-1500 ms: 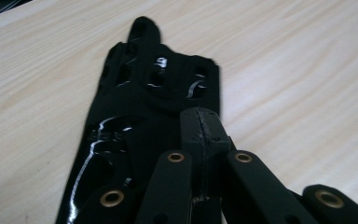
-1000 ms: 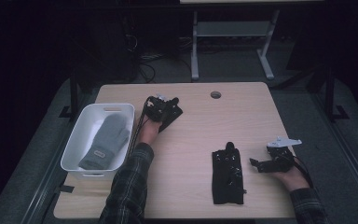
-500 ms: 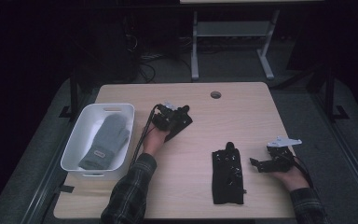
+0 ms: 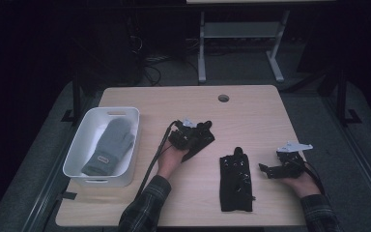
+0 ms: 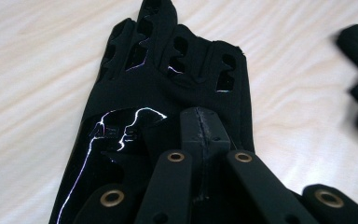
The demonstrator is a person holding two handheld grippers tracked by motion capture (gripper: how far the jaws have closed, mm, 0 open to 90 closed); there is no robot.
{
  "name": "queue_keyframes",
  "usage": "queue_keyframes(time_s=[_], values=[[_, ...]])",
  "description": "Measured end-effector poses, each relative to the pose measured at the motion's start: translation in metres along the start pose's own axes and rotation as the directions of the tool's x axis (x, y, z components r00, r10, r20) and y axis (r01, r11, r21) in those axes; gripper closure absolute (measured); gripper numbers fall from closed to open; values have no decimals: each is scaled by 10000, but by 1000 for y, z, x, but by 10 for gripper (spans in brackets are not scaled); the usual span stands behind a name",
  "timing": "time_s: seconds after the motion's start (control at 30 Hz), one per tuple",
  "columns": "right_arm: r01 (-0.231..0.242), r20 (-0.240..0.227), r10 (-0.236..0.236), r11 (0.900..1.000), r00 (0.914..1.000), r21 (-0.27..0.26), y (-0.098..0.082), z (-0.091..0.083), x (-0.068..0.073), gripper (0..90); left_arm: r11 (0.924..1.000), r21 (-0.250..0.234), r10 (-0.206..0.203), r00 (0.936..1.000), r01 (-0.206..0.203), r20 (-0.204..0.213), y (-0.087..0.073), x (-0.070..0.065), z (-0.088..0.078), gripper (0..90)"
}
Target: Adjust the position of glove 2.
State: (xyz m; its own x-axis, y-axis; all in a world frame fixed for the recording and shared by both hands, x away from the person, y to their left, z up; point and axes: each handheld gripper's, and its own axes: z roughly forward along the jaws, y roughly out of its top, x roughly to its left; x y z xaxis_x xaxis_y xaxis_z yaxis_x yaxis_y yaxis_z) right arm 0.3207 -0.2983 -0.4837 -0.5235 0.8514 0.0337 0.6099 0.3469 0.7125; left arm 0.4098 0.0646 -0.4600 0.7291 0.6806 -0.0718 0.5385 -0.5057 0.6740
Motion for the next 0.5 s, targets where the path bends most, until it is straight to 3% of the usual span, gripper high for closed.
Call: queue_keyframes(time_s=[0.2, 0.3, 0.43, 0.5], values=[[9, -7, -9, 10000, 10000, 19, 0, 0, 0, 75, 9996, -211, 166, 9999, -166, 16, 2, -3, -13, 895], [9, -6, -9, 10000, 10000, 13, 0, 0, 0, 75, 9987, -491, 97, 9993, -115, -368, 5, 9, -23, 895], [10, -3, -10, 10000, 10000, 21, 0, 0, 0, 75, 9990, -449, 13, 9967, -50, -809, 6, 30, -28, 895], [8, -4, -8, 10000, 10000, 22, 0, 0, 0, 75, 9994, -317, -151, 9974, 129, -700, 3, 36, -25, 895]])
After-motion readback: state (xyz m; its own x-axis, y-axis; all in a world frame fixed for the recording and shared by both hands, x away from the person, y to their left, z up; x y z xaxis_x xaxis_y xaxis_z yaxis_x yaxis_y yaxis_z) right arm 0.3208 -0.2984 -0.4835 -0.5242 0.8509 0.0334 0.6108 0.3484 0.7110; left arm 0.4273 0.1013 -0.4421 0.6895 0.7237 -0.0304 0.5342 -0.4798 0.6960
